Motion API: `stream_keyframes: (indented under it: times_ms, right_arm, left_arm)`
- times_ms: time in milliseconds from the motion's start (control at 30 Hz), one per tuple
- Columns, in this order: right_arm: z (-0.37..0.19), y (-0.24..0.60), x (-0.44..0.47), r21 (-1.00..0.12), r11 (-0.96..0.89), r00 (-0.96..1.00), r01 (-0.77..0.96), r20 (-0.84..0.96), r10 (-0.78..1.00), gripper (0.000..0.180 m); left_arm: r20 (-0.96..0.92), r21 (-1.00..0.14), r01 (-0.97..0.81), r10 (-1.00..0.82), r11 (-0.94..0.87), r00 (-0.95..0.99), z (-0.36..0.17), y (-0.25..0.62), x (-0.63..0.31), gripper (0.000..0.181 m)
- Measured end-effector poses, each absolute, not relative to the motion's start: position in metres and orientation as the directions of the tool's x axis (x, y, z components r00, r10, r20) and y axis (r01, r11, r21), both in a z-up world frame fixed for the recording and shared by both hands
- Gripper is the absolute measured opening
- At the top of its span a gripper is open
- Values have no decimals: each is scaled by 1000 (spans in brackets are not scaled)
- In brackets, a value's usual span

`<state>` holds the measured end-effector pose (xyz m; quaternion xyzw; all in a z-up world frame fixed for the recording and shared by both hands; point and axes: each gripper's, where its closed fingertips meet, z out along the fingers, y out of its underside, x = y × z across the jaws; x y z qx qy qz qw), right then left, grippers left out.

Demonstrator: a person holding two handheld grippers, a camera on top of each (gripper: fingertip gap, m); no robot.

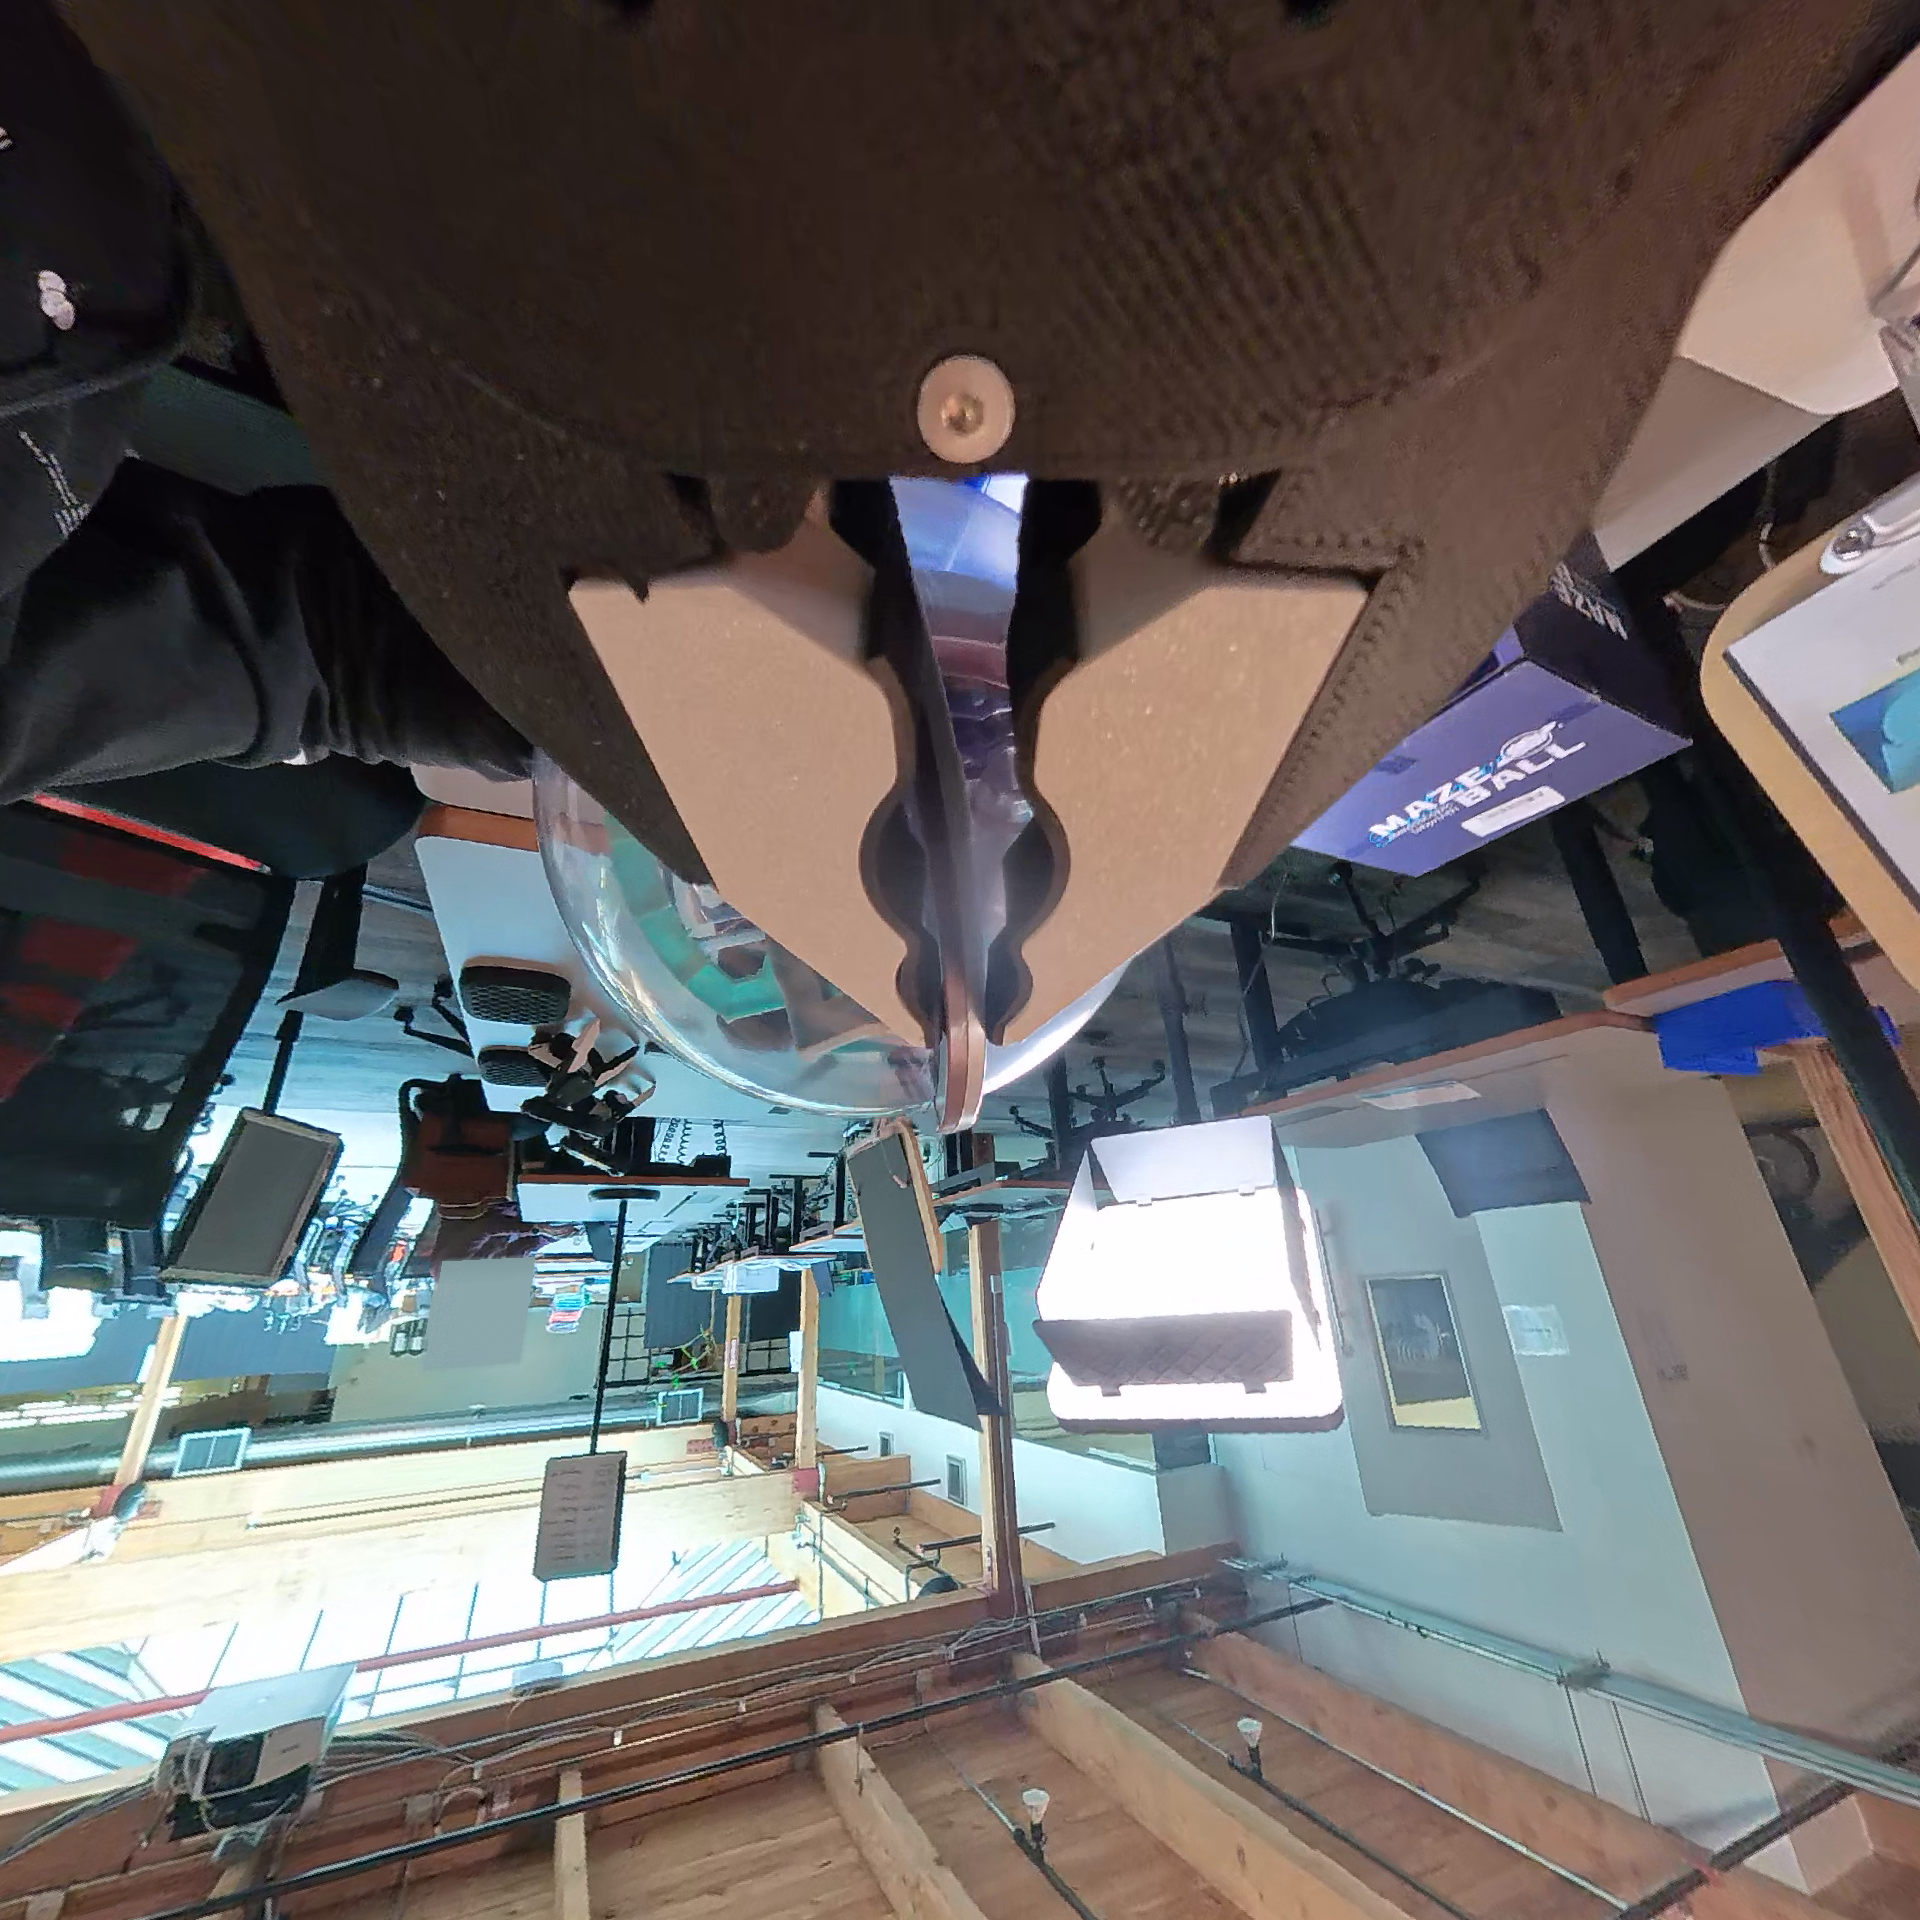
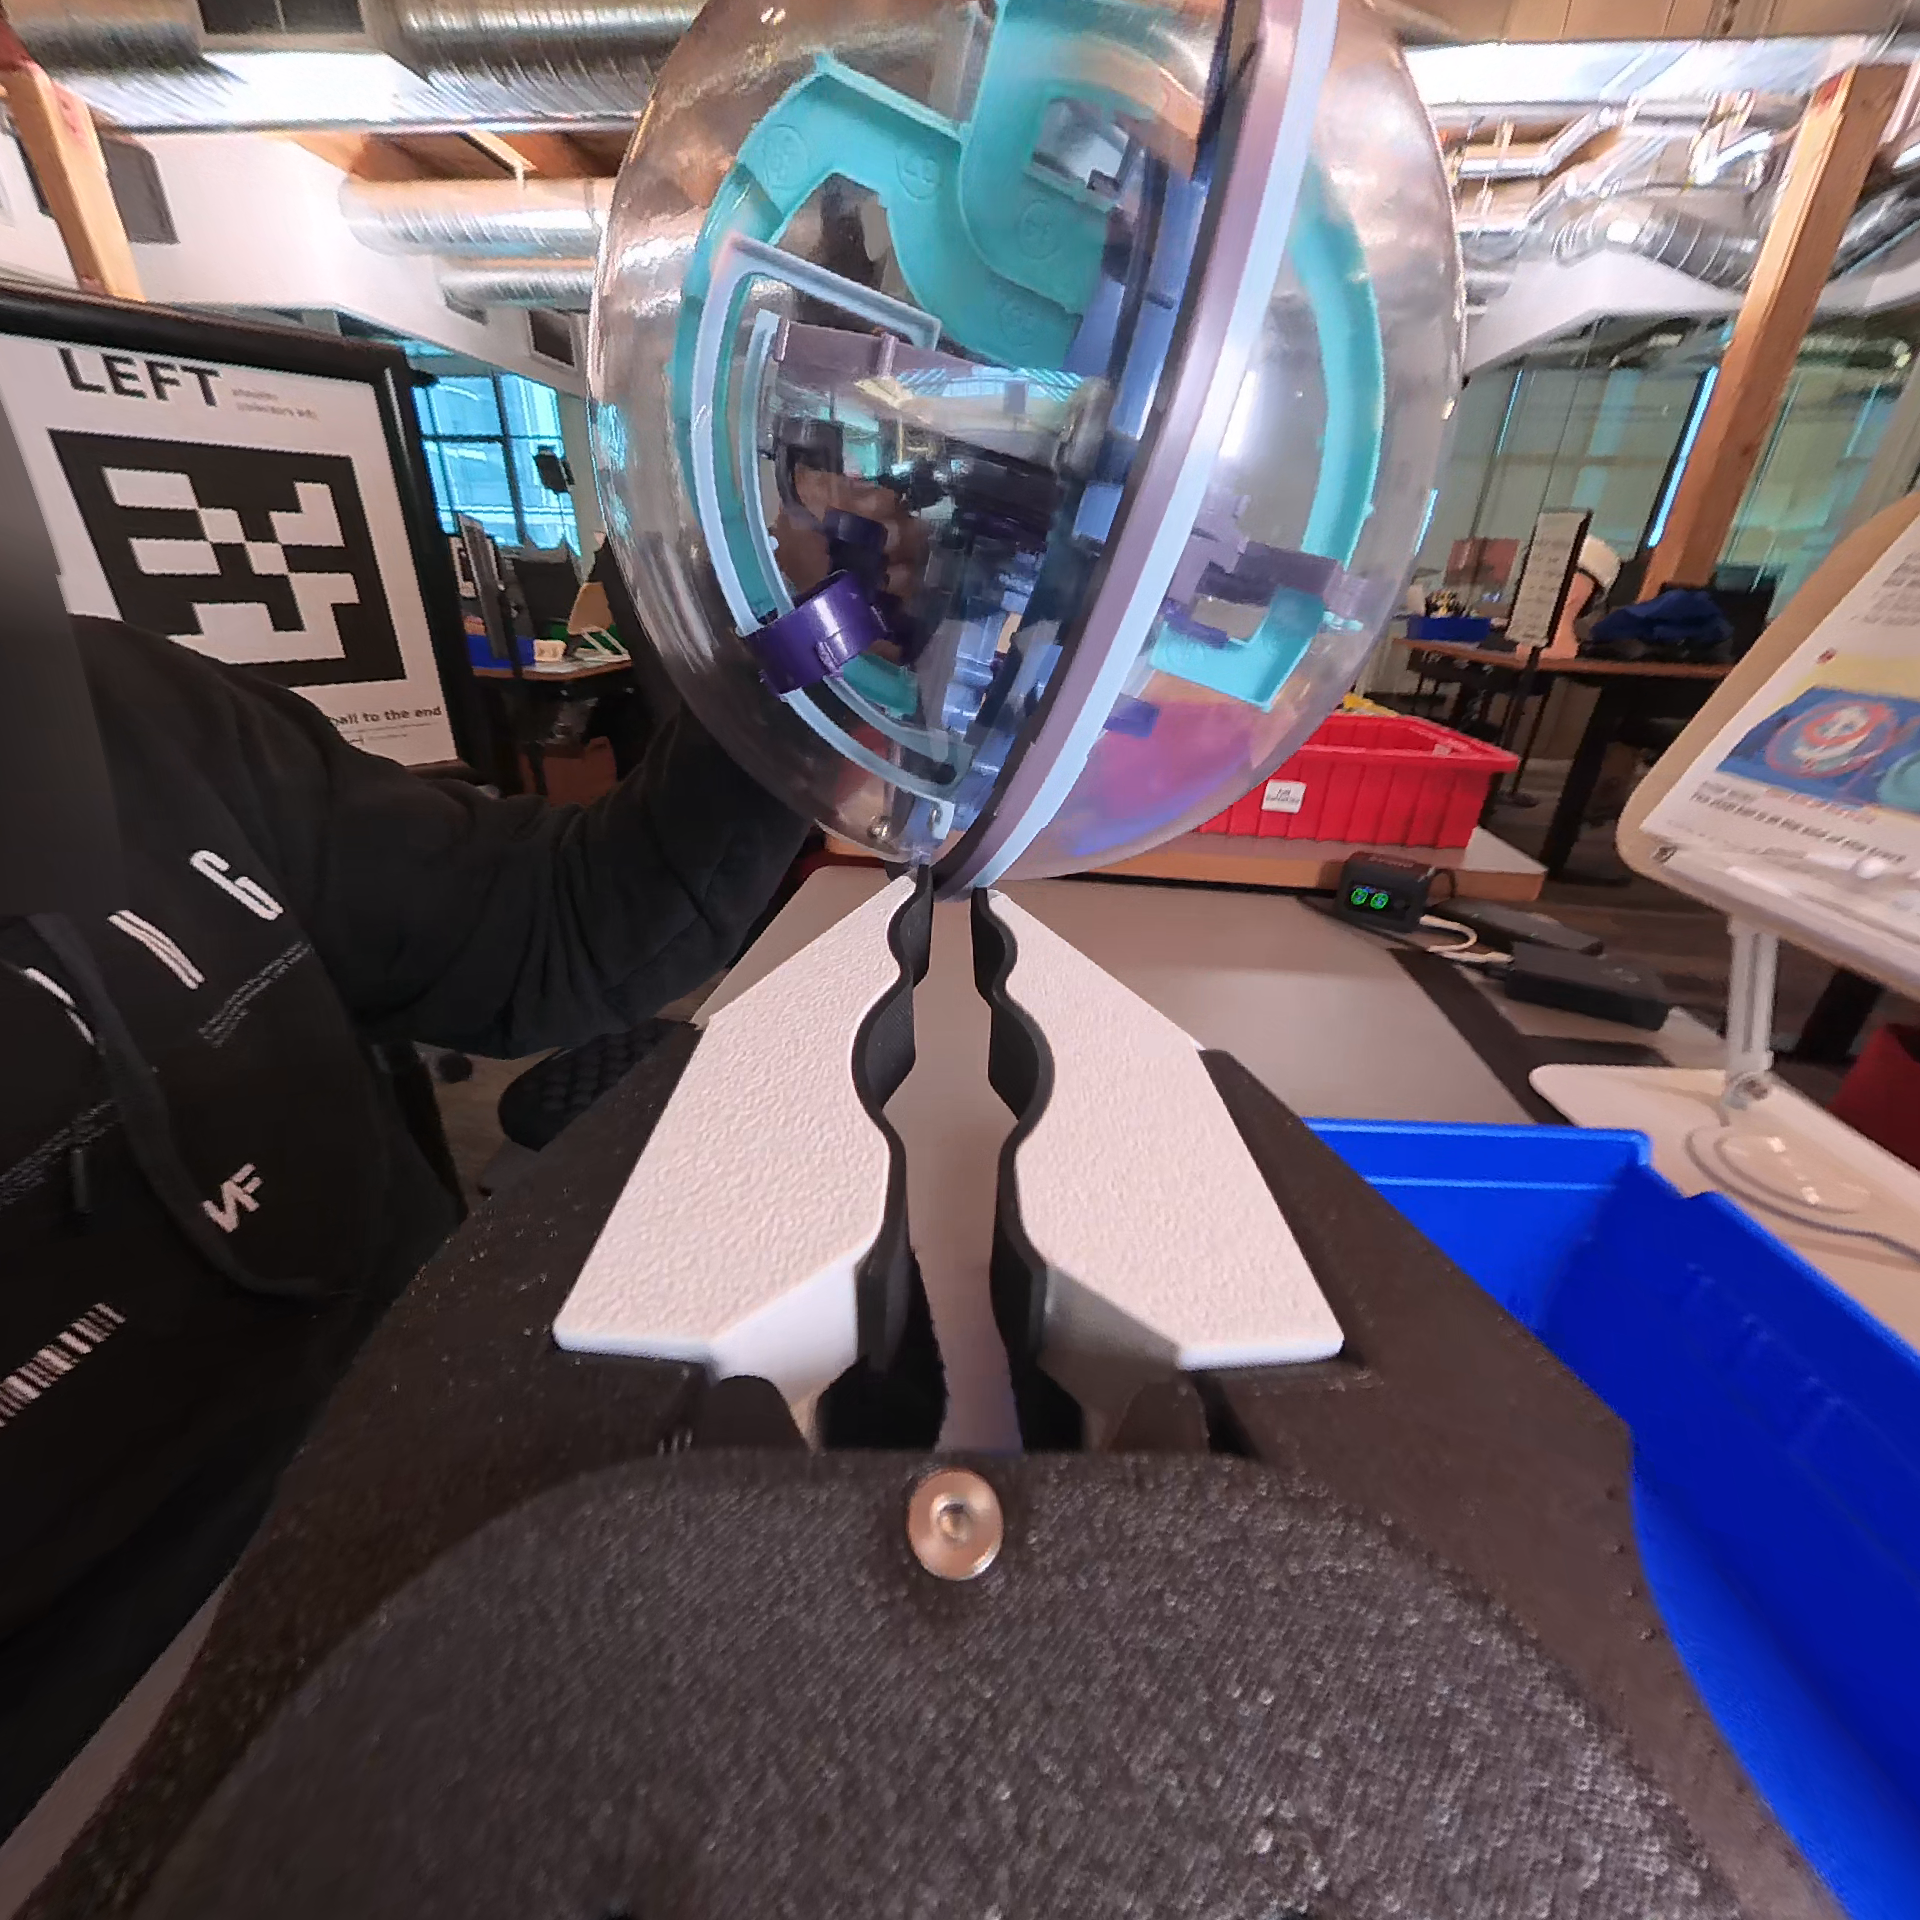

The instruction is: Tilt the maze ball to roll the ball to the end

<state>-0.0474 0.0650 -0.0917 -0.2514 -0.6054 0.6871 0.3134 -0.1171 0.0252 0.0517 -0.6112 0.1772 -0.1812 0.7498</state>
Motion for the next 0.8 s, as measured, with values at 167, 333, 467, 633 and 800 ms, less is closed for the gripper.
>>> stream_keyframes:
  times_ms: [167,333,467,633,800]
  right_arm:
    - [-105,62,-53,-992,-98,-690,-79,-17,724,5]
    - [-118,58,-56,-993,-117,-703,-31,-61,708,5]
    - [-129,54,-56,-993,-118,-707,6,-88,702,4]
    - [-140,51,-50,-988,-145,-712,49,-136,689,4]
    - [-152,45,-41,-980,-171,-713,99,-190,675,4]
  left_arm:
    - [0,-985,83,-489,149,872,38,28,-126,7]
    - [52,-986,121,-486,111,872,24,30,-135,7]
    - [96,-985,152,-486,77,869,12,32,-140,8]
    - [158,-978,205,-487,45,859,-3,35,-142,7]
    - [235,-964,267,-484,-3,843,-22,38,-145,7]
